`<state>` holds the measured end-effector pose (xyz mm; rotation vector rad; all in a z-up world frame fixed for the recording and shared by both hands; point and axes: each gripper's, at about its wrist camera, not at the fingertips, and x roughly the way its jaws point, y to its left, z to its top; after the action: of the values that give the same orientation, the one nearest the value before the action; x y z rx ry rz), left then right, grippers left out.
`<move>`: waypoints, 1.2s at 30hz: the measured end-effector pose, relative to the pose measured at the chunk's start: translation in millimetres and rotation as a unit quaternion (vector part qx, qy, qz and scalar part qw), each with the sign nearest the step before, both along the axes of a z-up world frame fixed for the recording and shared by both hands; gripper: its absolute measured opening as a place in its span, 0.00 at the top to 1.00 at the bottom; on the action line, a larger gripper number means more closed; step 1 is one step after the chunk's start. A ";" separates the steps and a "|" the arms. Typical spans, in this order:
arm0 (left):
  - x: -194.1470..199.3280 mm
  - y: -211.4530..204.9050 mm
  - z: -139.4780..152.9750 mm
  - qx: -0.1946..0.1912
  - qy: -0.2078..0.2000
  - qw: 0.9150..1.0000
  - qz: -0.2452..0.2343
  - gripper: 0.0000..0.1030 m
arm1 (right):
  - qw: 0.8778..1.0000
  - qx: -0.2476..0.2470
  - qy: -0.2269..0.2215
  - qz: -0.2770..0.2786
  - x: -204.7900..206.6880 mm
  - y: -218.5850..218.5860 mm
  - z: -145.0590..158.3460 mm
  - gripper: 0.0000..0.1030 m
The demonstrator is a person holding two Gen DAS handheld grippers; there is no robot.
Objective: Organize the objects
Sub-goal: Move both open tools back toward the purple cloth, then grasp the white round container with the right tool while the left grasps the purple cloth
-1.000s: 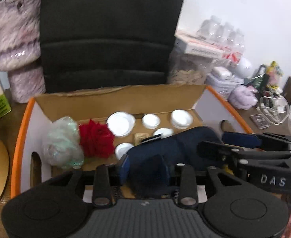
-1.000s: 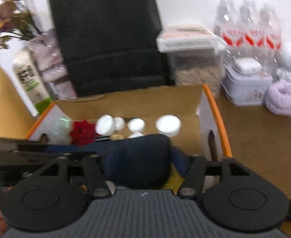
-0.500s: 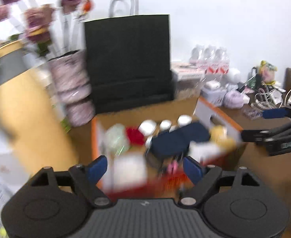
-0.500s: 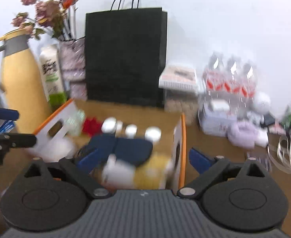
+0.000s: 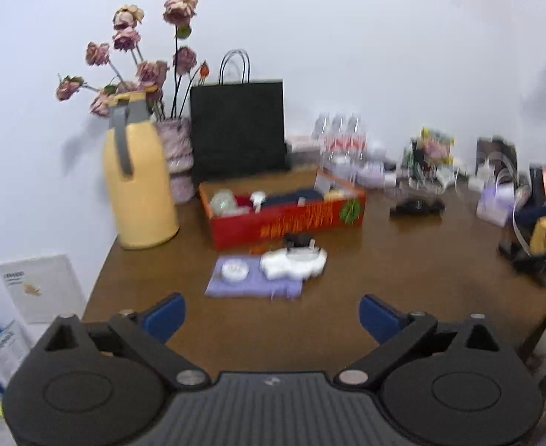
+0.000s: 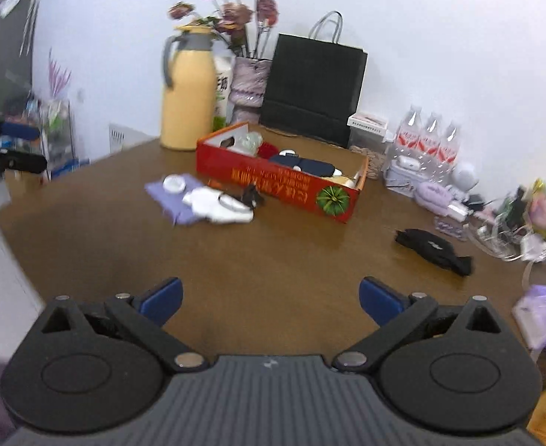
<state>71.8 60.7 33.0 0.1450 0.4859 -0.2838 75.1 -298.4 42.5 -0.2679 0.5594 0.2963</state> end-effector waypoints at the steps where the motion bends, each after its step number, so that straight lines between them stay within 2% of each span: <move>1: -8.5 2.2 -1.1 0.004 -0.003 1.000 0.007 0.03 | 1.000 -0.012 -0.001 0.001 -12.5 0.8 2.3 0.00; 4: -20.3 8.2 -0.6 -0.007 -0.008 1.000 0.017 0.03 | 0.999 -0.035 -0.012 0.002 -36.4 4.3 8.3 0.00; 7: -19.0 5.5 -3.1 -0.014 -0.009 1.000 0.017 0.03 | 1.000 -0.021 -0.022 -0.001 -40.9 9.5 10.2 0.00; 12: -0.2 -2.7 -15.2 -0.002 -0.022 1.000 -0.006 0.03 | 0.999 -0.018 -0.031 0.009 -22.2 27.6 -5.3 0.00; 15: 35.6 -4.4 -34.4 -0.020 0.008 1.000 0.003 0.07 | 0.999 -0.011 -0.039 0.009 7.1 42.1 -22.4 0.00; 18: 84.2 -2.2 -56.2 -0.023 0.046 0.999 0.011 0.20 | 0.999 0.012 -0.030 0.008 52.7 62.0 -39.8 0.00; 20: 119.0 3.5 -67.5 -0.016 0.064 0.997 0.030 0.32 | 0.999 0.035 -0.021 0.016 84.5 76.2 -48.9 0.01; 22: 152.6 11.6 -74.0 -0.016 0.067 0.996 0.049 0.33 | 0.997 0.063 -0.016 0.032 114.7 90.9 -55.1 0.04; 25: 192.2 20.6 -77.4 -0.024 0.039 0.998 0.046 0.35 | 0.993 0.099 -0.011 0.060 160.0 121.2 -66.4 0.04; 26: 204.5 23.8 -78.6 -0.030 0.037 0.998 0.043 0.40 | 0.992 0.101 -0.012 0.071 173.8 133.5 -71.0 0.04; 28: 232.4 27.6 -84.2 -0.037 0.058 0.997 0.047 0.43 | 0.992 0.087 -0.006 0.097 200.3 159.1 -81.7 0.04; 32: 270.6 33.5 -101.8 -0.050 0.117 0.991 0.045 0.68 | 0.989 0.064 0.016 0.132 240.8 199.5 -99.3 0.10; 33: 276.5 35.1 -106.8 -0.058 0.127 0.989 0.046 0.71 | 0.989 0.062 0.023 0.135 248.9 205.5 -102.9 0.15; 34: 281.7 36.8 -111.7 -0.067 0.135 0.988 0.043 0.79 | 0.988 0.060 0.031 0.138 256.0 210.8 -107.3 0.24; 36: 285.0 40.0 -114.3 -0.093 0.136 0.986 0.031 0.86 | 0.986 0.059 0.048 0.149 265.8 218.1 -115.8 0.40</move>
<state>356.8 100.6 -81.3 -0.0924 0.7300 -0.2883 340.9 -80.3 -73.4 -0.2232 0.5940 0.6322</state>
